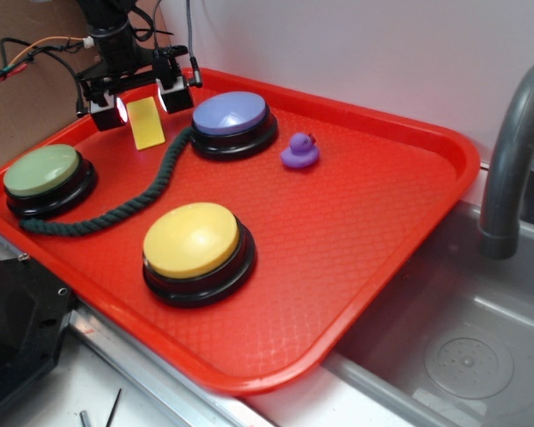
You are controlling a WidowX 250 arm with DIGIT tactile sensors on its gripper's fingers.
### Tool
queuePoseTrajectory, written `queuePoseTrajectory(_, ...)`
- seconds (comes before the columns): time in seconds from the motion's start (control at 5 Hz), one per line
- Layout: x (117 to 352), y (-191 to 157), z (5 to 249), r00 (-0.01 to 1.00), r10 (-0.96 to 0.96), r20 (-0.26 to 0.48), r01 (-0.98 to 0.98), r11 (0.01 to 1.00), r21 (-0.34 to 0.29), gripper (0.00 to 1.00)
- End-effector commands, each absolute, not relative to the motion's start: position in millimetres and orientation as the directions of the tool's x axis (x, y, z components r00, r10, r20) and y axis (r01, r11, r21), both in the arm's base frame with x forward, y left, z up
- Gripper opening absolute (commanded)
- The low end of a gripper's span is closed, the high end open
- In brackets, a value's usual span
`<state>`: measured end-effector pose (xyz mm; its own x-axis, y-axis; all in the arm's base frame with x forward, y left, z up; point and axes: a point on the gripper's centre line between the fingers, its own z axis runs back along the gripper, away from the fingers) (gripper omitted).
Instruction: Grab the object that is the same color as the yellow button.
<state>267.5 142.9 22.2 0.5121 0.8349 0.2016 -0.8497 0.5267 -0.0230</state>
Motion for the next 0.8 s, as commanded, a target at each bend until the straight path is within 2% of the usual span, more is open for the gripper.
queuePoseTrajectory(0.0, 250.4, 142.9, 31.5, 0.488, 0.837, 0.247, -0.860, 0.510, -0.027, 1.00)
queuePoseTrajectory(0.2, 248.2, 138.9, 22.8, 0.485, 0.838, 0.250, -0.864, 0.504, -0.010, 0.00)
queuePoseTrajectory(0.4, 246.6, 137.6, 21.8, 0.491, 0.835, 0.246, -0.860, 0.511, -0.017, 0.00)
queuePoseTrajectory(0.6, 245.5, 132.8, 38.2, 0.511, 0.818, 0.265, -0.847, 0.531, -0.006, 0.00)
